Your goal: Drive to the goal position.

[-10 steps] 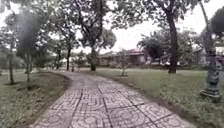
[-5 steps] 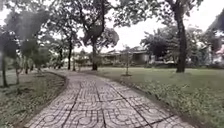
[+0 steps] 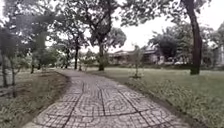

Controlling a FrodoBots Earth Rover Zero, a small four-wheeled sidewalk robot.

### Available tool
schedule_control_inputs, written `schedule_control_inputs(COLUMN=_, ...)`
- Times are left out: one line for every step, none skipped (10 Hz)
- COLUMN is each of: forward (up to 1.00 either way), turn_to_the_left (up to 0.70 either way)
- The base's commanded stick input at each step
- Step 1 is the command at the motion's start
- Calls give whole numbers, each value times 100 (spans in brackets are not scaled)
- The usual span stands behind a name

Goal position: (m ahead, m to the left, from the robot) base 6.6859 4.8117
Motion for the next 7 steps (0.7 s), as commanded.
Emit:
schedule_control_inputs(forward=100, turn_to_the_left=0)
schedule_control_inputs(forward=100, turn_to_the_left=0)
schedule_control_inputs(forward=100, turn_to_the_left=0)
schedule_control_inputs(forward=100, turn_to_the_left=0)
schedule_control_inputs(forward=100, turn_to_the_left=0)
schedule_control_inputs(forward=100, turn_to_the_left=0)
schedule_control_inputs(forward=100, turn_to_the_left=0)
